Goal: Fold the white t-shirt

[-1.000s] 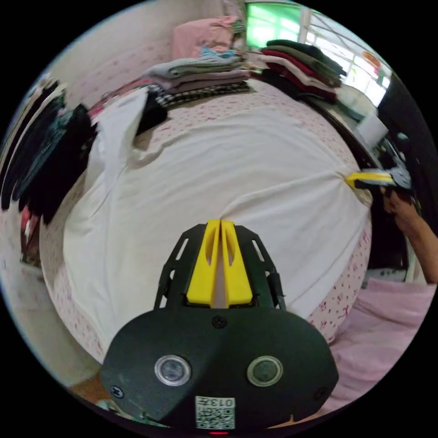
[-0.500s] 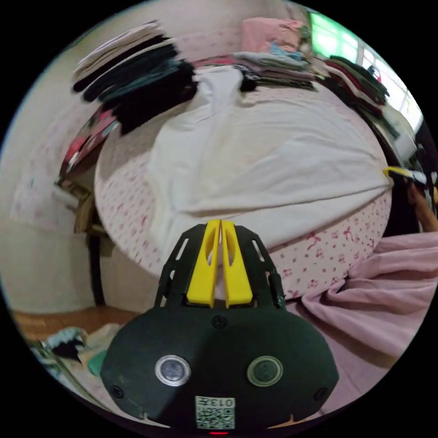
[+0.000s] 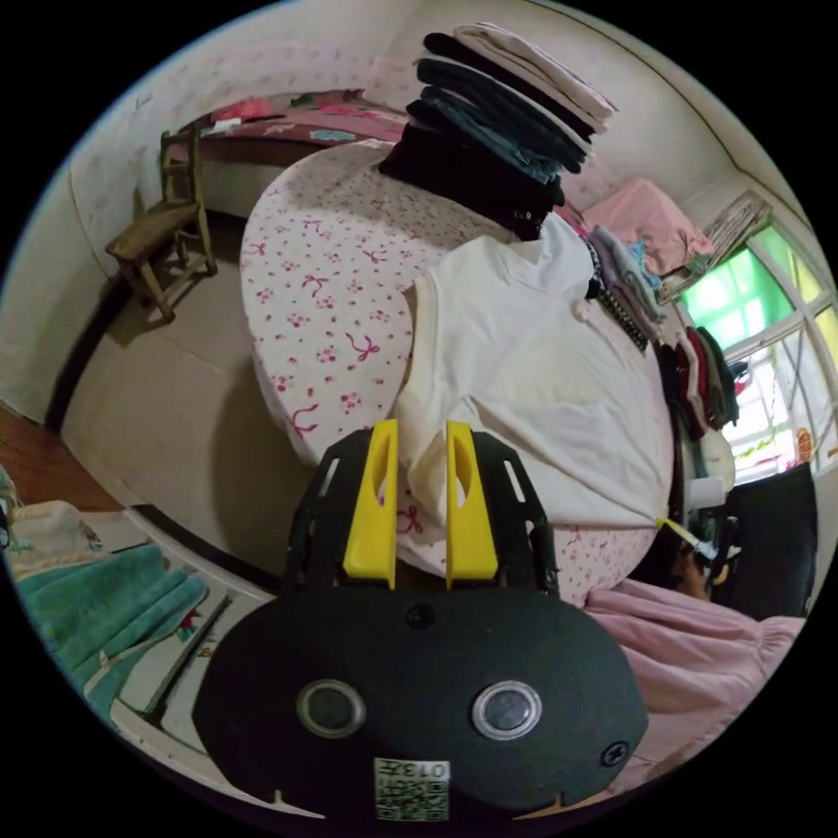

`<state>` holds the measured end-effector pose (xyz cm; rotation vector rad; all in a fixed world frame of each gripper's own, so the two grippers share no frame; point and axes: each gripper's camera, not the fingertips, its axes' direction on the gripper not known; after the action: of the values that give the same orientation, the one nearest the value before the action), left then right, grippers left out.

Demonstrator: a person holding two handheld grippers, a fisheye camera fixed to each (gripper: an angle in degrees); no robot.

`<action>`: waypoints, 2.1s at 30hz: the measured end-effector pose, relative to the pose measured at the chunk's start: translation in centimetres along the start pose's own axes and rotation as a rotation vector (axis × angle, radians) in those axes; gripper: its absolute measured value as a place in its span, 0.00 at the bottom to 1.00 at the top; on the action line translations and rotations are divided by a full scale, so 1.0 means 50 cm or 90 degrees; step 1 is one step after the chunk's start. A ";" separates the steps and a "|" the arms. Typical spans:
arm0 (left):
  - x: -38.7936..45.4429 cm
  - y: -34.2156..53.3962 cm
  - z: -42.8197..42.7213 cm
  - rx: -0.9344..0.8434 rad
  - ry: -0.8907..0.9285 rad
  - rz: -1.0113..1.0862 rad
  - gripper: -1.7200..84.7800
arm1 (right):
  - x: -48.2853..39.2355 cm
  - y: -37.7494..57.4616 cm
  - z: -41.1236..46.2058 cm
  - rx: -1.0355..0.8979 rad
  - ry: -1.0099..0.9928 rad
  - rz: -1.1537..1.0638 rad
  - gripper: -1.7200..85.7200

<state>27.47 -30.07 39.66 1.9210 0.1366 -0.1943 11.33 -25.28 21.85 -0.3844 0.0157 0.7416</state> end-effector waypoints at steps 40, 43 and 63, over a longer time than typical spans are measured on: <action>0.278 -0.331 0.226 -0.053 -0.192 0.333 0.02 | 0.057 -0.313 0.311 -0.034 -0.003 -0.086 0.02; 0.231 -0.352 0.221 -0.045 -0.185 0.307 0.02 | 0.100 -0.316 0.344 -0.025 -0.061 -0.085 0.02; 0.319 -0.502 0.327 -0.056 -0.136 0.314 0.02 | 0.129 -0.639 0.598 -0.003 -0.045 -0.170 0.02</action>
<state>37.20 -36.60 7.83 1.7751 -0.4604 -0.0578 33.62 -32.09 59.44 -0.3568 -0.1021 0.4915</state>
